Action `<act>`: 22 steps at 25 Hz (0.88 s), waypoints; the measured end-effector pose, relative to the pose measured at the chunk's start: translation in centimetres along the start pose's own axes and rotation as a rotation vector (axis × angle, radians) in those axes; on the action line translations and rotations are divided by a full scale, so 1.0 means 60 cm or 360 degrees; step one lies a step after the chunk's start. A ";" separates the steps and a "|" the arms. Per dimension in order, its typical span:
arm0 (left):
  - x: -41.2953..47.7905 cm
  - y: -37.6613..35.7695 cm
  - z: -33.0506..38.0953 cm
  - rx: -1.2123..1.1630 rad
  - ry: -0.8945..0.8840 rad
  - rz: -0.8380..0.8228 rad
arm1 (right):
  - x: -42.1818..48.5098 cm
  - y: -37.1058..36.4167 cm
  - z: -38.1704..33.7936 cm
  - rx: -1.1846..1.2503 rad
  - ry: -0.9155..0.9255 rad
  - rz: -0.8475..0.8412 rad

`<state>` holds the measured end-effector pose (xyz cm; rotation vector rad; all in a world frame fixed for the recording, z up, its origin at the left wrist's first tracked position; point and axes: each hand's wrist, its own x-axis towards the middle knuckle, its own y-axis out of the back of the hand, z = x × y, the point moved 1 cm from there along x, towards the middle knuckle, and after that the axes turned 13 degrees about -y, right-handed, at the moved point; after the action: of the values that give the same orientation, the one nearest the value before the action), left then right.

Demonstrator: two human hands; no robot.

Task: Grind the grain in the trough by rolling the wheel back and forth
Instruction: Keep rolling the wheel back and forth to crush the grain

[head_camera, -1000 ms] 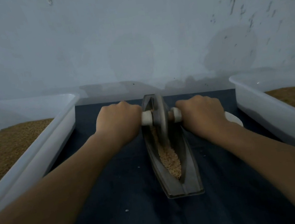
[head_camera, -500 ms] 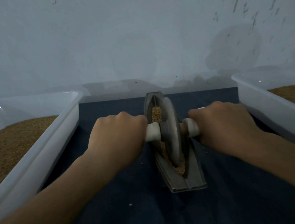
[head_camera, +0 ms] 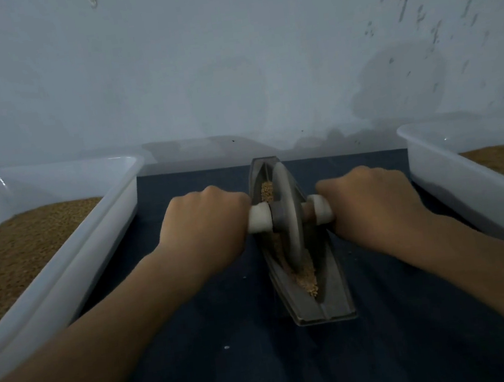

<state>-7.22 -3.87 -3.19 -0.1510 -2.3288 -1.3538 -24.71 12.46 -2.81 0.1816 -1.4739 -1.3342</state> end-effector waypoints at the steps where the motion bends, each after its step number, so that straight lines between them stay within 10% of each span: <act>1: -0.015 0.011 0.004 0.0046 -0.0041 0.0054 | -0.014 0.013 0.002 -0.0003 0.0032 0.0057; 11: 0.105 -0.031 -0.029 0.0066 0.0111 -0.0127 | 0.090 -0.056 -0.016 0.0194 -0.0331 -0.0292; 22: 0.011 0.003 0.006 0.0127 -0.0008 -0.0010 | -0.006 -0.018 0.012 0.0016 -0.0093 -0.0059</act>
<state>-7.86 -3.57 -2.94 -0.1229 -2.3846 -1.2625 -25.64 12.79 -3.72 0.1786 -1.5334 -1.3720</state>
